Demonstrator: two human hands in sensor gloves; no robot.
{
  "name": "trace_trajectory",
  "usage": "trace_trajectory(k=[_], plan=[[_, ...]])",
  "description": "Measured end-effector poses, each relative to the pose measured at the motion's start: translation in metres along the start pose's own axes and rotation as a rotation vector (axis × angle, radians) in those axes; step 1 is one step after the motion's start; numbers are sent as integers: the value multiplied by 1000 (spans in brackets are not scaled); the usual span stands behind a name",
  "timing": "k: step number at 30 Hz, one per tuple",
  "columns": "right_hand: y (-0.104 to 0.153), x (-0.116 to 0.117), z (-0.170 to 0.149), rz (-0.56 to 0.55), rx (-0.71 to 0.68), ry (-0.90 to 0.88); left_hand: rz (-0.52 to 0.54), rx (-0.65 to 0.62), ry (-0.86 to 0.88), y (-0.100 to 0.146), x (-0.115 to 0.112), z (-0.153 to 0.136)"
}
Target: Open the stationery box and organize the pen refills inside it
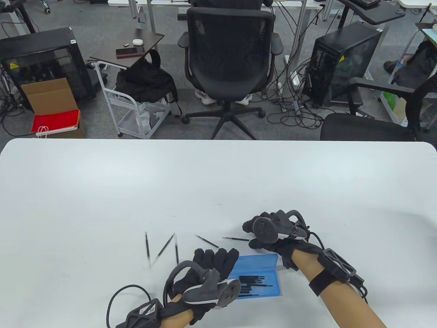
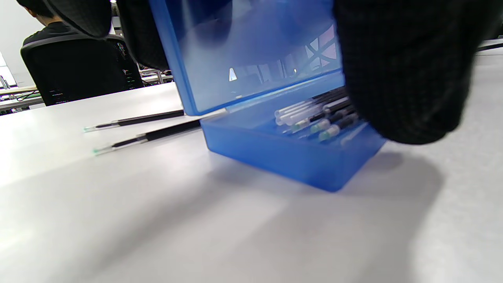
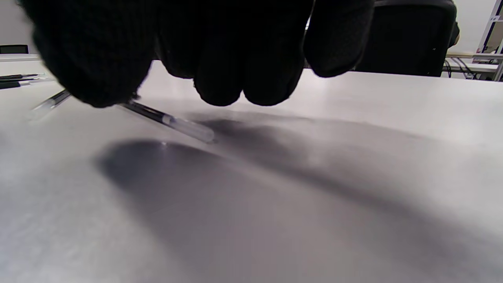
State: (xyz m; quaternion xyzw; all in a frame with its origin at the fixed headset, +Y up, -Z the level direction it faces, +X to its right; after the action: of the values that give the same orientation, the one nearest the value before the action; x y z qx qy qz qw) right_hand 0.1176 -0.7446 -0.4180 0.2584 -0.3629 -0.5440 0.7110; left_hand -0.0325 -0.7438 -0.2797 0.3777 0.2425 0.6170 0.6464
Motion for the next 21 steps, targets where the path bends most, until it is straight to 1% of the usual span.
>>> trace_trajectory(k=[4,9,14,21], plan=[[-4,6,5,34,-29,-7,0,0,3,0,0,0],[-6,8,7,44,-43,-5,-1,-1,5,0,0,0],[-7,9,11,31,-58,3,-1,0,4,0,0,0],[-9,10,13,4,-35,29,-2,2,5,0,0,0]])
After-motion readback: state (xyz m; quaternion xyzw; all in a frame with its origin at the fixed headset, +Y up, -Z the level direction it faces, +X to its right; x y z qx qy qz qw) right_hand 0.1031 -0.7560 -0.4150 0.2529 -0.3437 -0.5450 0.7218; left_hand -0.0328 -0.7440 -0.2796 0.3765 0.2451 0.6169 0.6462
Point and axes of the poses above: the tracker on the back of each hand, its own z axis roughly to the thumb side, its own y axis roughly from the fingertips to the wrist, x = y × z, the point moved 2 cm from there along -y, roughly from the wrist to the fingertips, and after that the axes turned 11 degrees about z, right-handed, at the moved point
